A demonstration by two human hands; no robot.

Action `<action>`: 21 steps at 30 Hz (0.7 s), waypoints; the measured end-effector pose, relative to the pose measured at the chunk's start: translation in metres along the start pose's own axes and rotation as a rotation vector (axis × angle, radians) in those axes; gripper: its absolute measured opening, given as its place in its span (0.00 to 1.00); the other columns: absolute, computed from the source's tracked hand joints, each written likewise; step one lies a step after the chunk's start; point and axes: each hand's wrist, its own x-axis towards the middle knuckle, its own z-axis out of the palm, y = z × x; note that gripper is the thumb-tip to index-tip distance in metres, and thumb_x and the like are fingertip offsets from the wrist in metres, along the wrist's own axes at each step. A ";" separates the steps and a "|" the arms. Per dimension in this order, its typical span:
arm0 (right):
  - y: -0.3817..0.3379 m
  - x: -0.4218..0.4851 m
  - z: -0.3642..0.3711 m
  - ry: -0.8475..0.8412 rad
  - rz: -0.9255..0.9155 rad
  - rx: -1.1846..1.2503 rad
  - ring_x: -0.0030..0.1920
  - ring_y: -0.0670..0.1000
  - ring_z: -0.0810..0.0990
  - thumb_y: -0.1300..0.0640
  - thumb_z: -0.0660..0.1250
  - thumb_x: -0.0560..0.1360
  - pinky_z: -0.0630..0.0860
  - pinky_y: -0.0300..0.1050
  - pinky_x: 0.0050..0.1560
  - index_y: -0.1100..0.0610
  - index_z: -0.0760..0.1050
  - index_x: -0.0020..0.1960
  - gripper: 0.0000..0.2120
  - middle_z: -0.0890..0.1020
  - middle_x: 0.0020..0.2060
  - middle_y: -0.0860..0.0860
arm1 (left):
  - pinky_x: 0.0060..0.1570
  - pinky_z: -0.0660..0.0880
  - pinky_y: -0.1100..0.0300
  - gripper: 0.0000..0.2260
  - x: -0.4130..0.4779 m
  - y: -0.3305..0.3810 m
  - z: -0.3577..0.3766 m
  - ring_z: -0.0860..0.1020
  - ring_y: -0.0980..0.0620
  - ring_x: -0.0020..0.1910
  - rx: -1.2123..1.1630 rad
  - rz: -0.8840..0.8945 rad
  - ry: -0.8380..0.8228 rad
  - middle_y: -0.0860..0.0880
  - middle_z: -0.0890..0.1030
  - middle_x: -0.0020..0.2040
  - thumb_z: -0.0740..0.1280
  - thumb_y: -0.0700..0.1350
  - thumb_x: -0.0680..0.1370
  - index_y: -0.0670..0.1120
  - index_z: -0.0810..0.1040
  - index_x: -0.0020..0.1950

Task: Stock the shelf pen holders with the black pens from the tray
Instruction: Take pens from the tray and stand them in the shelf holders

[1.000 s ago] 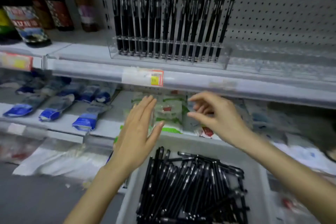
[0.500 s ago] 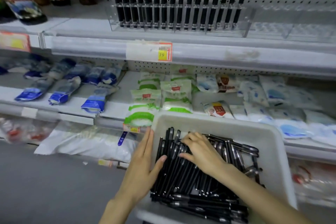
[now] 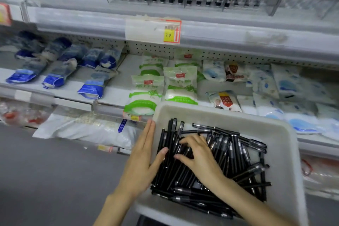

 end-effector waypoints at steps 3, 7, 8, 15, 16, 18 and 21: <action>-0.008 -0.002 -0.001 -0.040 0.135 0.271 0.40 0.42 0.76 0.53 0.75 0.69 0.71 0.31 0.41 0.47 0.71 0.49 0.14 0.76 0.41 0.43 | 0.70 0.43 0.73 0.33 0.000 -0.001 0.000 0.44 0.65 0.75 0.008 -0.005 -0.004 0.67 0.42 0.76 0.52 0.65 0.77 0.55 0.44 0.78; -0.015 -0.005 -0.003 0.050 0.217 0.416 0.36 0.42 0.78 0.56 0.77 0.67 0.73 0.34 0.38 0.43 0.71 0.42 0.16 0.78 0.34 0.45 | 0.72 0.44 0.69 0.34 0.003 0.003 -0.004 0.44 0.68 0.74 0.012 -0.018 0.011 0.68 0.43 0.75 0.51 0.66 0.76 0.54 0.47 0.78; -0.018 -0.007 -0.007 0.059 0.208 0.425 0.36 0.42 0.79 0.57 0.77 0.67 0.74 0.34 0.38 0.43 0.72 0.42 0.15 0.79 0.34 0.45 | 0.74 0.45 0.67 0.34 0.006 0.007 -0.007 0.44 0.68 0.74 0.014 -0.016 0.024 0.67 0.44 0.75 0.50 0.66 0.76 0.54 0.48 0.78; -0.067 -0.006 -0.120 0.293 0.013 0.571 0.42 0.43 0.83 0.62 0.75 0.67 0.76 0.32 0.45 0.47 0.76 0.46 0.14 0.82 0.41 0.42 | 0.73 0.59 0.55 0.27 0.042 0.071 -0.061 0.56 0.60 0.75 0.000 0.227 0.282 0.58 0.57 0.77 0.53 0.58 0.80 0.48 0.60 0.77; -0.078 -0.003 -0.145 0.353 -0.042 0.574 0.42 0.43 0.83 0.62 0.75 0.67 0.76 0.31 0.44 0.48 0.76 0.46 0.14 0.83 0.42 0.42 | 0.73 0.57 0.59 0.26 0.050 0.083 -0.070 0.57 0.60 0.75 0.009 0.279 0.324 0.56 0.59 0.77 0.53 0.57 0.81 0.47 0.61 0.76; -0.099 0.006 -0.197 0.472 -0.164 0.556 0.42 0.45 0.84 0.61 0.75 0.66 0.77 0.32 0.44 0.49 0.76 0.47 0.14 0.83 0.42 0.45 | 0.72 0.54 0.65 0.26 0.070 0.108 -0.085 0.58 0.60 0.75 0.036 0.360 0.370 0.54 0.61 0.76 0.54 0.56 0.81 0.46 0.62 0.76; -0.123 0.026 -0.267 0.649 -0.351 0.455 0.44 0.49 0.84 0.63 0.74 0.69 0.80 0.38 0.47 0.53 0.75 0.48 0.13 0.82 0.42 0.50 | 0.73 0.50 0.66 0.26 0.105 0.142 -0.096 0.56 0.60 0.75 0.148 0.480 0.361 0.51 0.60 0.77 0.53 0.56 0.81 0.45 0.60 0.77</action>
